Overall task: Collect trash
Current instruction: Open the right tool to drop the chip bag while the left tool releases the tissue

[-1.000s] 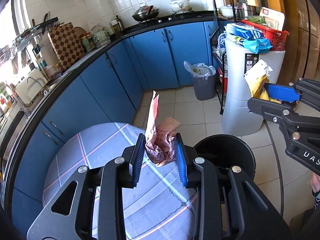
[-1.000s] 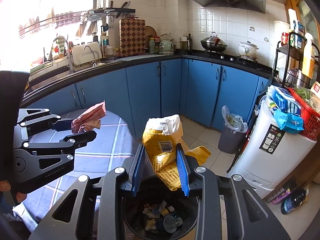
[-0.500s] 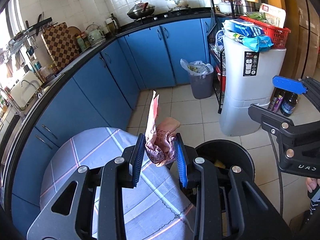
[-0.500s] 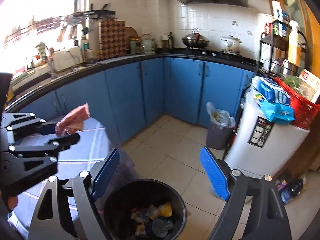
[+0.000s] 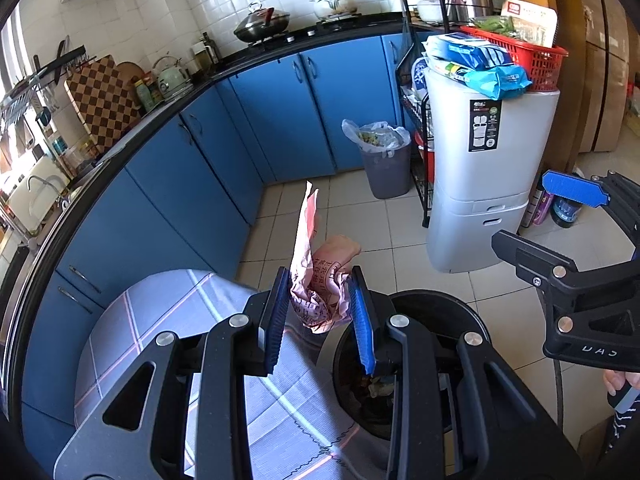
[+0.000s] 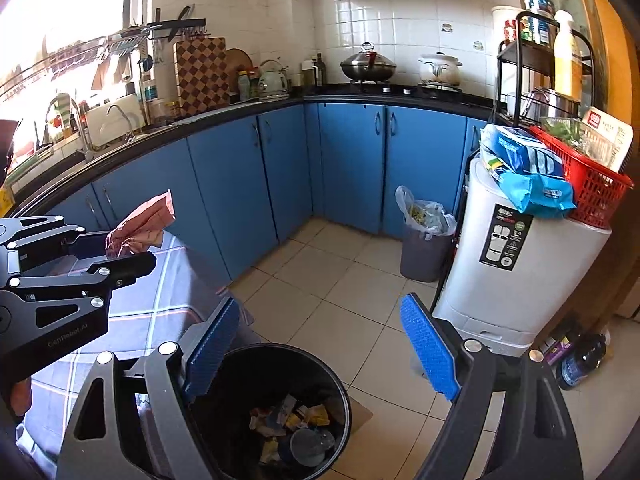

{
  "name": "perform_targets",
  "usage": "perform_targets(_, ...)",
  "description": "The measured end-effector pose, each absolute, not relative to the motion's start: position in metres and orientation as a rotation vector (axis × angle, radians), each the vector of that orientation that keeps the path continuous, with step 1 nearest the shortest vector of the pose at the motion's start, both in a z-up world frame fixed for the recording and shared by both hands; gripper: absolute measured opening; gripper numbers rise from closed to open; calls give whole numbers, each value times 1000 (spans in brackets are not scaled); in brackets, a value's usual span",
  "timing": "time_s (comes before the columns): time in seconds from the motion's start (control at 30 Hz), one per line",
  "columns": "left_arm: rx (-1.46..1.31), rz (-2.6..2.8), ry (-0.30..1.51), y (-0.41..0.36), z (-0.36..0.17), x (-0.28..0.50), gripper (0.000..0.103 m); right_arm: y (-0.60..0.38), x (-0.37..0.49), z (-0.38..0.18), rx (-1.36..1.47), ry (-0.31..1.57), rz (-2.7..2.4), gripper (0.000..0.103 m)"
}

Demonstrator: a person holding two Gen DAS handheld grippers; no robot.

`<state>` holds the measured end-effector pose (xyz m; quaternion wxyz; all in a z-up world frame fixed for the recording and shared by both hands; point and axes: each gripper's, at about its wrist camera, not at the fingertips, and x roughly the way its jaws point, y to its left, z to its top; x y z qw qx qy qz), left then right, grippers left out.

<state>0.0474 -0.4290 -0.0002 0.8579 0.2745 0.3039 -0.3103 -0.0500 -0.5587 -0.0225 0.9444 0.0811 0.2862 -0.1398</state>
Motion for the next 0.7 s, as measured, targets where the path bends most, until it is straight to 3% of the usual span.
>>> perform_targets(0.5, 582, -684, 624, -459, 3, 43, 35, -583, -62, -33, 218, 590, -314, 81)
perform_targets(0.53, 581, -684, 628, -461, 2, 44, 39, -583, -62, -34, 219, 591, -314, 81)
perform_targets(0.6, 570, -666, 615, -460, 2, 44, 86, -584, -61, -35, 221, 595, -318, 81)
perform_targets(0.7, 551, -667, 566, -458, 6, 41, 90, -585, -60, -38, 225, 601, -320, 81)
